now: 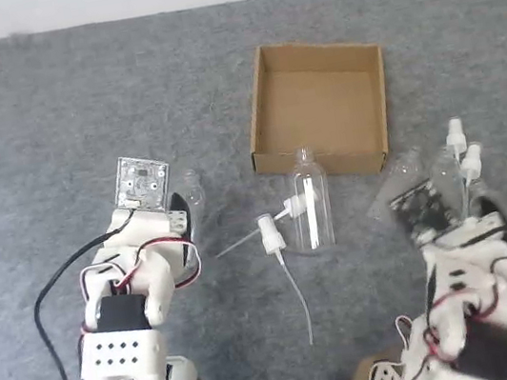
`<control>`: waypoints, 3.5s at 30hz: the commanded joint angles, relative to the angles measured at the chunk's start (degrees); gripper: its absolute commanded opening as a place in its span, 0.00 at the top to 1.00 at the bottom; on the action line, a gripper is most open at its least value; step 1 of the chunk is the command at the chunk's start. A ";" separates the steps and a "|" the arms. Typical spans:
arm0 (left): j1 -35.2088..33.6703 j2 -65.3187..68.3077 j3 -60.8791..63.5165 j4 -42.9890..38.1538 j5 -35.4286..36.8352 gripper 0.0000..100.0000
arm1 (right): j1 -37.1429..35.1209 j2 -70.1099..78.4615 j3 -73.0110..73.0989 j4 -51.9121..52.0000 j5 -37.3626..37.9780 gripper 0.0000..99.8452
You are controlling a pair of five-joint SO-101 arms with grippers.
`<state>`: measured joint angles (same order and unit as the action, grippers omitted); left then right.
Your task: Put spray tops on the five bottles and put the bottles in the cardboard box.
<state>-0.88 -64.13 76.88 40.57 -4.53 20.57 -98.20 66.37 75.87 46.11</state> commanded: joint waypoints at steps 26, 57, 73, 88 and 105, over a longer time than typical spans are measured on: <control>0.09 -1.49 0.40 -2.64 0.26 0.99 | 8.22 94.73 -41.76 -8.57 3.16 0.82; 0.09 -1.49 0.40 -2.46 0.35 0.99 | 19.12 103.52 -46.07 -17.19 -3.43 0.90; 0.09 -1.49 0.40 -2.46 0.35 0.99 | 15.08 104.40 -48.97 -15.16 -3.25 0.78; 0.09 -1.49 0.40 -2.46 0.35 0.99 | 13.85 110.73 -57.14 -11.30 -3.43 0.74; 0.00 -1.49 0.40 -2.46 0.35 0.99 | 15.25 114.95 -60.04 -11.30 -3.43 0.99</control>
<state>-0.97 -64.13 77.93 39.52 -4.53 35.08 17.76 11.69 64.18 43.30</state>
